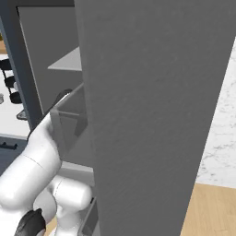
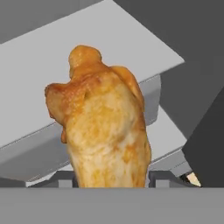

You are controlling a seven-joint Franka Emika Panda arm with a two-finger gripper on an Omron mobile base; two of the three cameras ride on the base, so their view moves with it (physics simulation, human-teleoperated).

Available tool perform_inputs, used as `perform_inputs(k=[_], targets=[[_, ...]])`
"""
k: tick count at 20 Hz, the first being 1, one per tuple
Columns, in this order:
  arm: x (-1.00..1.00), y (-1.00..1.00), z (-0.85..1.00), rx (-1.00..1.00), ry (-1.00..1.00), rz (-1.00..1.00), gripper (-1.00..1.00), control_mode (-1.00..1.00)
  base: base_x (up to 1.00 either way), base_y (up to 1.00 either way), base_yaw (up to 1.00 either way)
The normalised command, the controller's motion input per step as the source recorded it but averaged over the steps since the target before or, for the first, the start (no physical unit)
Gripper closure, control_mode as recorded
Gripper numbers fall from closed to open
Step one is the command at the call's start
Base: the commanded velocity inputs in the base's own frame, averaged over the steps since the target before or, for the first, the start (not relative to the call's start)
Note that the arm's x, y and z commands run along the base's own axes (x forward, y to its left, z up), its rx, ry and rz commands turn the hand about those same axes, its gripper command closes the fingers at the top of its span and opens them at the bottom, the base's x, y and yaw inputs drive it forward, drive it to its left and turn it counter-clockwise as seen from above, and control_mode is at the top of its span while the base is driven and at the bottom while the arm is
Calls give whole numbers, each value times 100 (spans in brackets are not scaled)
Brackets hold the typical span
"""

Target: Place one sweet potato and one chicken drumstick in each tupperware on the nearby counter, to pack two identical lunches.

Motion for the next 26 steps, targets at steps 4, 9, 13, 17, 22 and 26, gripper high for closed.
perform_inputs(k=[4,9,13,17,22,26], targets=[[-100,-4,-4,-11,26,12,100,-100,0,0,0],[-80,11,-30,-13,8,23,100,100,-20,18,8],[0,0,0,0,0,0,100,100,-100,100,35],[0,0,0,0,0,0,100,100,-70,100,33],[0,0,0,0,0,0,100,100,22,100,16],[0,0,0,0,0,0,100,100,99,100,0]])
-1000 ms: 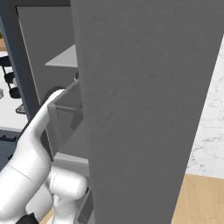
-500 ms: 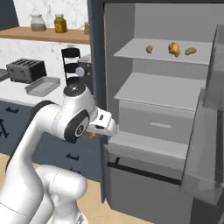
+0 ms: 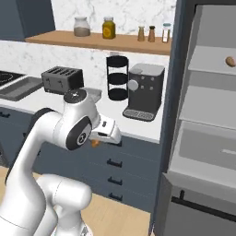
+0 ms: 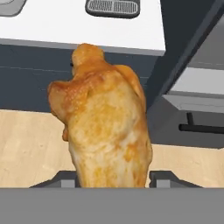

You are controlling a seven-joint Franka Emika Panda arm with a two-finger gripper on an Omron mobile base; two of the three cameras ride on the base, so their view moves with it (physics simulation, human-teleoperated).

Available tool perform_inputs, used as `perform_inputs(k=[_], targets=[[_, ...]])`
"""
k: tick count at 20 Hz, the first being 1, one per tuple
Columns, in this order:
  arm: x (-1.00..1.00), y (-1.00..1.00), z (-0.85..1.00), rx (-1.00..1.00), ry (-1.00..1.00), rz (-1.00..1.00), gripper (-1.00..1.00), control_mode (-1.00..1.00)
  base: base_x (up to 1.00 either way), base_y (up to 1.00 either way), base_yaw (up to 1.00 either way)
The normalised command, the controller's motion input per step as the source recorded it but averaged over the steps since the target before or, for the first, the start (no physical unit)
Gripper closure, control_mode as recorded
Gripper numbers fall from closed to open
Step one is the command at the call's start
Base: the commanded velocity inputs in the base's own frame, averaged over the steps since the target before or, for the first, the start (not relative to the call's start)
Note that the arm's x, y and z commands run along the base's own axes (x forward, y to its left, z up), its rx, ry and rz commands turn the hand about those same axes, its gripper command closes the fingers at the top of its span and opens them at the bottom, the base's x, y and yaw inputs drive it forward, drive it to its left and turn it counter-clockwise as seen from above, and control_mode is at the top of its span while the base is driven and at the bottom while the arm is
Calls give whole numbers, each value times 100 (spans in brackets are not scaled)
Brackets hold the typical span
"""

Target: Place one sweet potato and one chicken drumstick in each tupperware on the nearby counter, to pack two identical lunches.

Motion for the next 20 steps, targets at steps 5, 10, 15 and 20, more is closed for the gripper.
perform_inputs(k=[5,10,15,20], targets=[[0,0,0,0,0,0,100,100,100,100,-4],[0,0,0,0,0,0,100,100,100,99,-12],[0,0,0,0,0,0,100,100,100,95,-24],[80,36,-33,0,0,-13,100,-100,20,17,-4]])
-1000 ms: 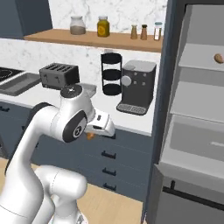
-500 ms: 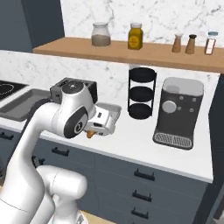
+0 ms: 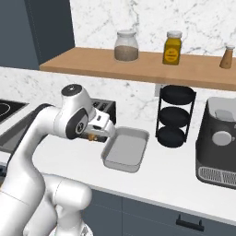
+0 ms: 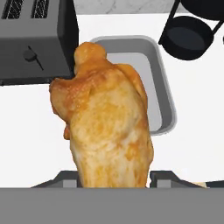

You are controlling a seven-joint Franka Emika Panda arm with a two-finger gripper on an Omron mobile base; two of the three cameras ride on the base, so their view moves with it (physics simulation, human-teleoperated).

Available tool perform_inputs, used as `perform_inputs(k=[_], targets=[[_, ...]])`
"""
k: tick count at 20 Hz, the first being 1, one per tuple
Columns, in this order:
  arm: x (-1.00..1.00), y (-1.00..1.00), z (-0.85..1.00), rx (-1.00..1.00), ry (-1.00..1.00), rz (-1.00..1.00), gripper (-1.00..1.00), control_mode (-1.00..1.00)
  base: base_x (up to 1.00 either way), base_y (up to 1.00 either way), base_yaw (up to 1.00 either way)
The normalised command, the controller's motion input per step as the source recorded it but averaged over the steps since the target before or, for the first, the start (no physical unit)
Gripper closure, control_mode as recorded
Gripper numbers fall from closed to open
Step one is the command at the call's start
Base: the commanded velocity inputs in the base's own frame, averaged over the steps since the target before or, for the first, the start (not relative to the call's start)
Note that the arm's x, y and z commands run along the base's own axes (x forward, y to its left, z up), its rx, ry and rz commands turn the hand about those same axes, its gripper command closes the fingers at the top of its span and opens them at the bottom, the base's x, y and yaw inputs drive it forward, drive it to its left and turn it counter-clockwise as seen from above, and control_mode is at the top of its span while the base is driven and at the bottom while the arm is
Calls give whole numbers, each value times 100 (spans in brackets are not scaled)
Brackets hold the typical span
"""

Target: Place one sweet potato and one chicken drumstick in each tupperware on the nearby counter, to pack two identical lunches.

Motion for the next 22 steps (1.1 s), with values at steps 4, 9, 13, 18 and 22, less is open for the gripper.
perform_inputs(k=[4,9,13,18,22], targets=[[100,-33,-89,0,0,-2,100,-100,0,0,0],[96,-94,-79,4,0,0,100,-100,0,0,0],[98,-20,-46,7,0,0,100,-100,0,0,0],[88,0,-40,2,0,1,-100,-100,0,0,0],[20,0,13,0,13,0,-100,-100,0,0,0]])
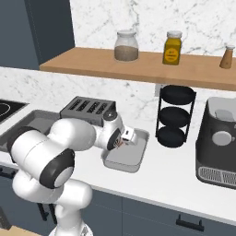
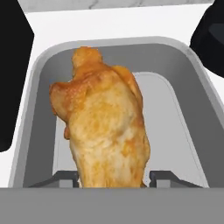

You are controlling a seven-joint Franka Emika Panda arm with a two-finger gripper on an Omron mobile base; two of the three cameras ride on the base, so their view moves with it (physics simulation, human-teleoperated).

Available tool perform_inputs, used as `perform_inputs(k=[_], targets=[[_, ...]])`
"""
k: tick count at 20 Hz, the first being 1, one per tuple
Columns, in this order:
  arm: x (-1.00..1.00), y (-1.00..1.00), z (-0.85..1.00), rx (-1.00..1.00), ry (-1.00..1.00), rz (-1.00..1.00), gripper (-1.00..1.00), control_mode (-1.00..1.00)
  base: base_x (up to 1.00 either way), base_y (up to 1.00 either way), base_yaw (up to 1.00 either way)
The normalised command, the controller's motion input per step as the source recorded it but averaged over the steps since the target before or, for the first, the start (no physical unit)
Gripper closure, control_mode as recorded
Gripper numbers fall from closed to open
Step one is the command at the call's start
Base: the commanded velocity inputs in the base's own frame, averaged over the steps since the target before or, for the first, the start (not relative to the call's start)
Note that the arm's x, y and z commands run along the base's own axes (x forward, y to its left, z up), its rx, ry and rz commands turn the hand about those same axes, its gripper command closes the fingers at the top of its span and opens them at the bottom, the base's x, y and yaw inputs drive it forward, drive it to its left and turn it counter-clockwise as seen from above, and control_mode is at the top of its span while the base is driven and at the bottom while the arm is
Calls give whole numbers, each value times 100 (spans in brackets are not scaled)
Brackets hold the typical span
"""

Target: Place one sweet potato and one chicken drumstick in each tupperware on the nearby counter, to pack two identical lunches.

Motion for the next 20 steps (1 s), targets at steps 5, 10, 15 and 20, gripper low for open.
perform_inputs(k=[5,10,15,20], targets=[[0,0,44,0,11,-1,-100,-100,0,0,0],[-45,-4,76,0,7,-3,-100,-100,0,0,0],[-100,-16,66,0,0,-1,-100,-100,0,0,0],[-100,-3,67,0,0,0,-100,-100,0,0,0]])
